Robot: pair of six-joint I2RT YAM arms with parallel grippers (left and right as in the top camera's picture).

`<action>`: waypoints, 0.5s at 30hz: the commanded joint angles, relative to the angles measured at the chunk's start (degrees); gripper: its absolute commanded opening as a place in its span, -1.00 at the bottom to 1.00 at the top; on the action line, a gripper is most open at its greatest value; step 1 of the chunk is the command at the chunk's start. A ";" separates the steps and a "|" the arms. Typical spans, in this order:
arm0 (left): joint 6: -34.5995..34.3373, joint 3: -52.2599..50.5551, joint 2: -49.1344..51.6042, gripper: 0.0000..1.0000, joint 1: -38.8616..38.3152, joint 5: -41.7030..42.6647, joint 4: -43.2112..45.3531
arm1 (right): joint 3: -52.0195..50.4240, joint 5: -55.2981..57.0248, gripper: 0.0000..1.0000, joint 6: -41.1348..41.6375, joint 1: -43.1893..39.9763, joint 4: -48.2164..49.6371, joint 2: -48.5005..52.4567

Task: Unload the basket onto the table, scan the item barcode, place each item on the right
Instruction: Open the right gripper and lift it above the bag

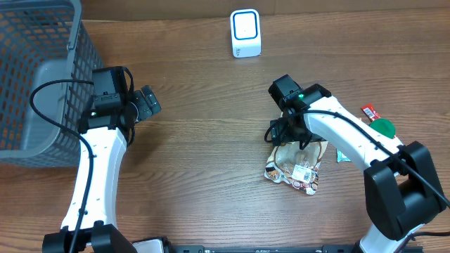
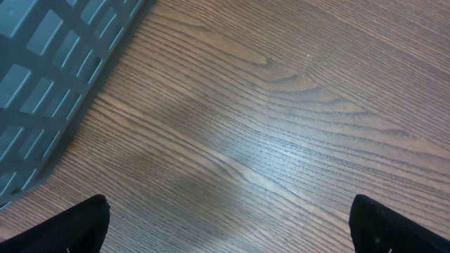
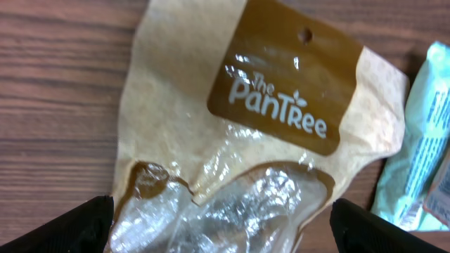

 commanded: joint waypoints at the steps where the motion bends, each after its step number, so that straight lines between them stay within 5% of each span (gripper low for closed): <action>1: -0.55 0.85 -0.20 0.99 -0.07 -0.87 -0.13 | 1.18 0.76 1.00 -0.07 -0.42 1.68 -1.22; 15: -0.55 0.85 -0.20 1.00 -0.07 -0.87 -0.13 | 1.18 0.76 1.00 -0.07 -0.42 7.80 -1.22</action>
